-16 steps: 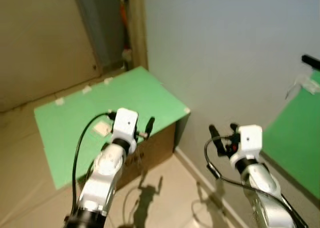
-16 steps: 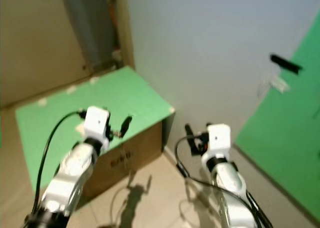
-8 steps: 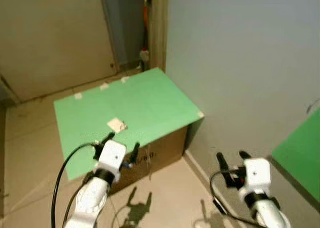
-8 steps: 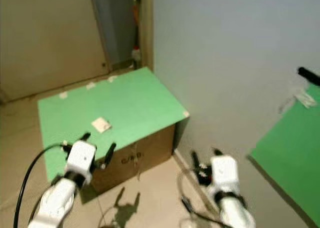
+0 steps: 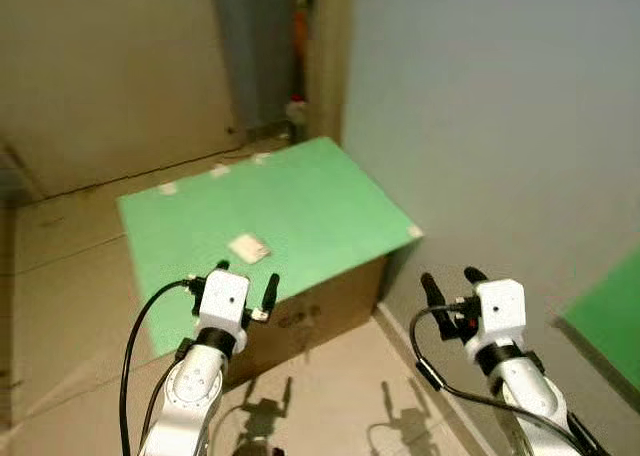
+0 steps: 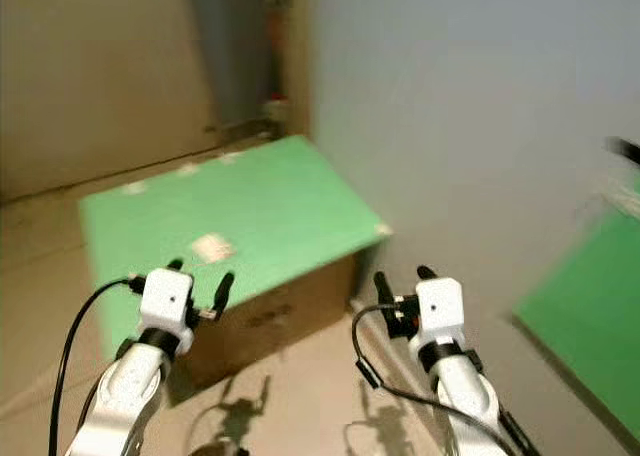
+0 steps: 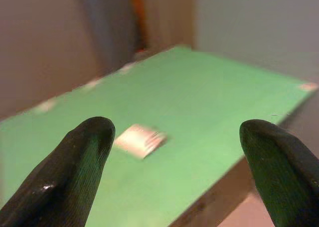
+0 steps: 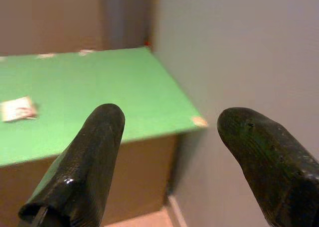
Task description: Hang keys on a hook
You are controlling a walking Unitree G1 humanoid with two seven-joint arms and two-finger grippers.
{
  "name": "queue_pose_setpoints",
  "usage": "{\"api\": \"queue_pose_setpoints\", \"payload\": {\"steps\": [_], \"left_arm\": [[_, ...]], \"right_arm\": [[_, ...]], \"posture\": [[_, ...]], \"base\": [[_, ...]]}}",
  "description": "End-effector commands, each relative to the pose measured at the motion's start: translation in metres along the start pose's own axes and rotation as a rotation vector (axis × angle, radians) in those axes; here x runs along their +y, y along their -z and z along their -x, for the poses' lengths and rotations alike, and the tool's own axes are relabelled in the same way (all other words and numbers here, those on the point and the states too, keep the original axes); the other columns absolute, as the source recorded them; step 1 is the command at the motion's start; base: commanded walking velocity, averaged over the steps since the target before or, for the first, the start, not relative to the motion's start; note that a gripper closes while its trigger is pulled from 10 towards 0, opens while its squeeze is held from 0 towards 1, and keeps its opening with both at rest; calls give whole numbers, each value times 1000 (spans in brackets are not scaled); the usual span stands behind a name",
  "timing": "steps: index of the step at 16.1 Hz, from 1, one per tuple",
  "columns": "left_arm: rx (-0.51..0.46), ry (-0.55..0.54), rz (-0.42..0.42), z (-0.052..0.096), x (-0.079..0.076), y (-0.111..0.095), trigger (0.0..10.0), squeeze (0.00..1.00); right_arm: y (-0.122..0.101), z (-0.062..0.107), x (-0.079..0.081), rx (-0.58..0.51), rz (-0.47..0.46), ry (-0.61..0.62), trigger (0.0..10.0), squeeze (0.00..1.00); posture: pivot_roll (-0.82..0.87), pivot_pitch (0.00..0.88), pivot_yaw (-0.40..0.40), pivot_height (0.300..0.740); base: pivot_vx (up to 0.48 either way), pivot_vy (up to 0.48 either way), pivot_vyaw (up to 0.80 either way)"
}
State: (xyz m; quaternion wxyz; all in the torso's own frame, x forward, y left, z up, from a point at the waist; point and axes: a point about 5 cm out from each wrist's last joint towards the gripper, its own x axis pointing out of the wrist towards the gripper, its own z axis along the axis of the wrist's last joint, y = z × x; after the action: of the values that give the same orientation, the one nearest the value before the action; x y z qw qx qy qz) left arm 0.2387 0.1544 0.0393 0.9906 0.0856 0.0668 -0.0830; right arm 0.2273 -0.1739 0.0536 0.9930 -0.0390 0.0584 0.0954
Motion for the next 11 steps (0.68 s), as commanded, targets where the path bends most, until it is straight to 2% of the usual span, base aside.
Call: {"api": "queue_pose_setpoints", "payload": {"steps": [1,4,6,8,11], "left_arm": [[12,-39,2,2,10,4,10000,0],[10,-32,-14,-3,14,-3,10000,0],[57,-17,-70,-15,16,-5,10000,0],[24,4,-122,-21,13,-14,10000,0],[5,17,-140,-21,10,-22,10000,0]], "right_arm": [[-1,-5,8,0,-11,-40,10000,0],[1,-7,15,12,-8,-62,10000,0],[3,-7,19,21,-10,-76,10000,0],[5,-8,20,41,-15,-77,10000,0],[4,-8,19,34,-14,-73,10000,0]], "posture": [[-33,12,-23,722],[-25,19,-23,722],[-21,23,-22,722],[-23,24,-20,722],[-31,24,-20,722]], "base": [[0,442,800],[176,412,794],[480,0,794],[0,0,0],[0,0,0]]}}
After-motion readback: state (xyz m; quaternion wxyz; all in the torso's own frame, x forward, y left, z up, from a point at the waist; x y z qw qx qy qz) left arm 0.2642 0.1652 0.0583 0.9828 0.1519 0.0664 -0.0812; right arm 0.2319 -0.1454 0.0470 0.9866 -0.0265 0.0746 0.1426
